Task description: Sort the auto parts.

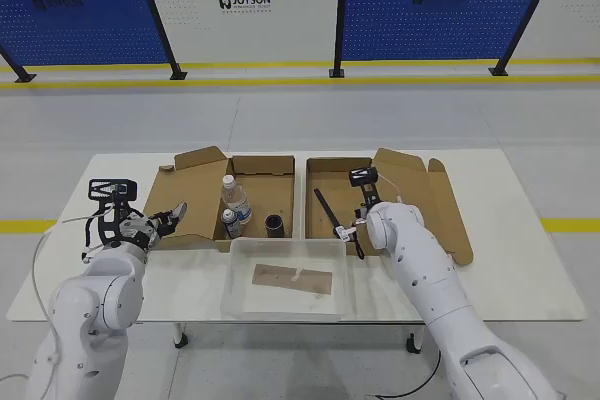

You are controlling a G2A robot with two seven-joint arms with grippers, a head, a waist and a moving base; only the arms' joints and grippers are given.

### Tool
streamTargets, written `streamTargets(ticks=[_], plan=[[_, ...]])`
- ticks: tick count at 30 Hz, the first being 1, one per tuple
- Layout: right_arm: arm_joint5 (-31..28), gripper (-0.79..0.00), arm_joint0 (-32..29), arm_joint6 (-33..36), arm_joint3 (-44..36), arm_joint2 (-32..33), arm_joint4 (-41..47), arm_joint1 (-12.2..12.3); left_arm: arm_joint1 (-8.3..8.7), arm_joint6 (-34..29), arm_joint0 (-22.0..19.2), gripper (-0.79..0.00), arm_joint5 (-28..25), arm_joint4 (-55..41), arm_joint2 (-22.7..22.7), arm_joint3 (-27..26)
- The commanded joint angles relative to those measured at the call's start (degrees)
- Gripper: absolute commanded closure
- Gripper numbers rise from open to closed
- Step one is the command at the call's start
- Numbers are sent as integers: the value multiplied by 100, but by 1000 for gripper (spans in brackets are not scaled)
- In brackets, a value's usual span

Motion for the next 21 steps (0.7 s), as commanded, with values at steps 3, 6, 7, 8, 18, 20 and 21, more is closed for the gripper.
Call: streamTargets(ticks=[3,6,7,8,18,20,21], plan=[[-7,-262,62,-111,-23,27,178,-28,0,0,0,-785,0,0,0,0],[98,-308,43,-331,-320,179,417,-29,0,0,0,-785,0,0,0,0],[131,-376,6,-464,-491,264,525,-22,0,0,0,-785,0,0,0,0],[183,-622,-44,-550,-674,346,572,-9,0,0,0,-785,0,0,0,0],[630,-785,-1437,-1068,-3404,1348,1057,172,0,0,0,-785,0,0,0,0],[731,-785,-1770,-1087,-3922,1453,1034,196,0,0,0,-785,0,0,0,0],[751,-785,-1922,-1137,-4131,1521,1069,206,0,0,0,-785,0,0,0,0]])
